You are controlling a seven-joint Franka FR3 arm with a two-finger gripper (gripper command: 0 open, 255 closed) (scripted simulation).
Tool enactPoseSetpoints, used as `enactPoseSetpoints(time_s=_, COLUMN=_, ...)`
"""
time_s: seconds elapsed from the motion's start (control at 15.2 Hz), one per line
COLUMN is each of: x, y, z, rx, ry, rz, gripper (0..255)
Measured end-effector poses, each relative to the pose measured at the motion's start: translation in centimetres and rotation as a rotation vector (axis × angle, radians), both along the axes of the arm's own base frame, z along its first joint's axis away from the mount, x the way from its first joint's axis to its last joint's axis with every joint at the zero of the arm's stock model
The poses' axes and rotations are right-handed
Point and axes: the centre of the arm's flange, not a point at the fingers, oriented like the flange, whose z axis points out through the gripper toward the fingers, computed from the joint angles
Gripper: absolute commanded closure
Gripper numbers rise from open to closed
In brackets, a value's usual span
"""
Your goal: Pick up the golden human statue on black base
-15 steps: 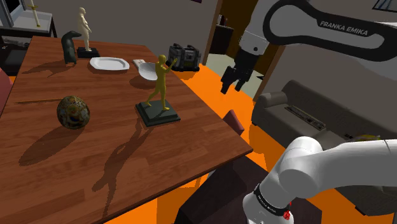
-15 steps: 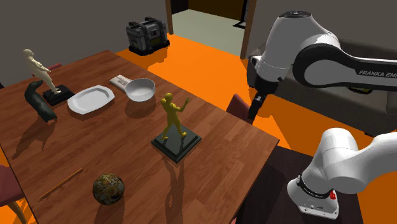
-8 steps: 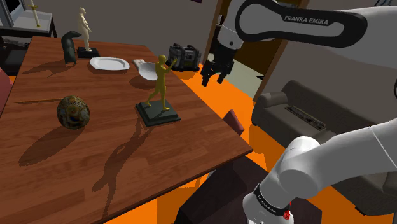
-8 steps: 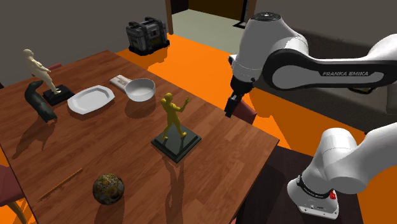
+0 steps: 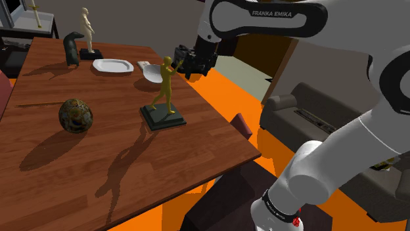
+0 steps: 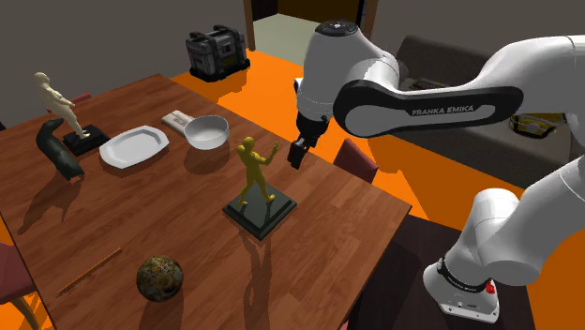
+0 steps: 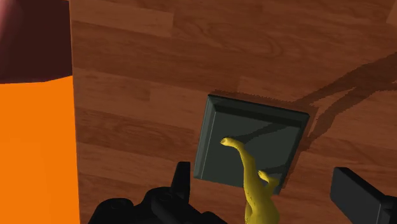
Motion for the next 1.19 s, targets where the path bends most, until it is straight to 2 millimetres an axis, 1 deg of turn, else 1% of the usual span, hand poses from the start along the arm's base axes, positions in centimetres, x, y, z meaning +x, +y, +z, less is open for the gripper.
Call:
enactPoseSetpoints(time_s=0.13, x=2.2, y=1.0, z=-0.1, rx=-0.015, ry=-0.014, rz=0.002, gripper=0)
enactPoseSetpoints(time_s=0.26, x=5.1, y=1.4, z=0.0, rx=-0.029, ry=-0.029, rz=0.004, gripper=0)
enactPoseSetpoints(time_s=0.4, x=7.1, y=2.7, z=0.6, rx=-0.044, ry=-0.043, rz=0.006, gripper=0)
enactPoseSetpoints(time_s=0.46, x=8.6, y=2.9, z=0.6, rx=-0.051, ry=-0.051, rz=0.007, gripper=0)
enactPoseSetpoints(time_s=0.59, x=10.6, y=3.8, z=0.2, rx=-0.065, ry=-0.064, rz=0.009, gripper=0)
enactPoseSetpoints(time_s=0.73, x=11.4, y=3.9, z=-0.4, rx=-0.070, ry=-0.069, rz=0.009, gripper=0)
enactPoseSetpoints(time_s=1.12, x=11.6, y=4.1, z=-3.3, rx=-0.072, ry=-0.070, rz=0.009, gripper=0)
enactPoseSetpoints(time_s=1.19, x=11.6, y=4.1, z=-3.5, rx=-0.072, ry=-0.070, rz=0.009, gripper=255)
